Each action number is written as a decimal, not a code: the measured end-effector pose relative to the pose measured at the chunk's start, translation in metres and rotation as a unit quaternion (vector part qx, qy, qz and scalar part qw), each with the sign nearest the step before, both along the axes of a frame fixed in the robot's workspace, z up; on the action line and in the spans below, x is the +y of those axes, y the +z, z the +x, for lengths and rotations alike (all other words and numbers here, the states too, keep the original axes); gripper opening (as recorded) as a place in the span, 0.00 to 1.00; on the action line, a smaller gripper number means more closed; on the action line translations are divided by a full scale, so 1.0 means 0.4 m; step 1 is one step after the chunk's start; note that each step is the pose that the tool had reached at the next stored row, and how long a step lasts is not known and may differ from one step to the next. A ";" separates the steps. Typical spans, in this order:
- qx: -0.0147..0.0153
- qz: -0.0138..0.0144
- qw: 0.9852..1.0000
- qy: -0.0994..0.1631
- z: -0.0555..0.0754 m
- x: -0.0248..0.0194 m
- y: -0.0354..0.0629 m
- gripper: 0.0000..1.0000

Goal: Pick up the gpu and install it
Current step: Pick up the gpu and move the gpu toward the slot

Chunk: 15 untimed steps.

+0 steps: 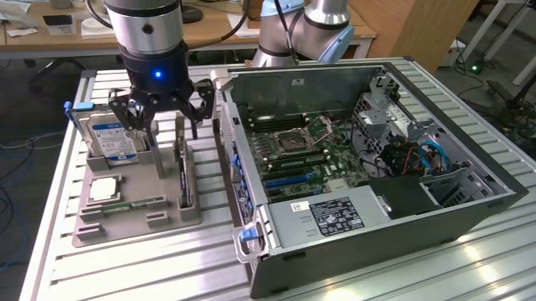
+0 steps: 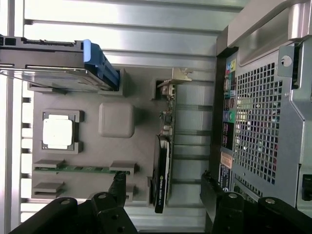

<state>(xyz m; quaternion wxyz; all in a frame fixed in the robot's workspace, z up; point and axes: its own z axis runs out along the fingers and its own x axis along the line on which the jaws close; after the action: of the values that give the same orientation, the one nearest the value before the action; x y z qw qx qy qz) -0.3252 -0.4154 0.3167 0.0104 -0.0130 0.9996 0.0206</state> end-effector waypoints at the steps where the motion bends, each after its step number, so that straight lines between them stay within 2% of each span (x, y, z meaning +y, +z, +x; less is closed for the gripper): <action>1: 0.000 0.000 1.000 0.000 0.000 0.000 -0.002 0.72; 15: 0.000 0.000 1.000 0.000 0.000 0.000 -0.023 0.72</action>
<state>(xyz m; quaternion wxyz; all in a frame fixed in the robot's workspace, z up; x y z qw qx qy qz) -0.3251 -0.4154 0.3076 0.0104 -0.0129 0.9997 0.0205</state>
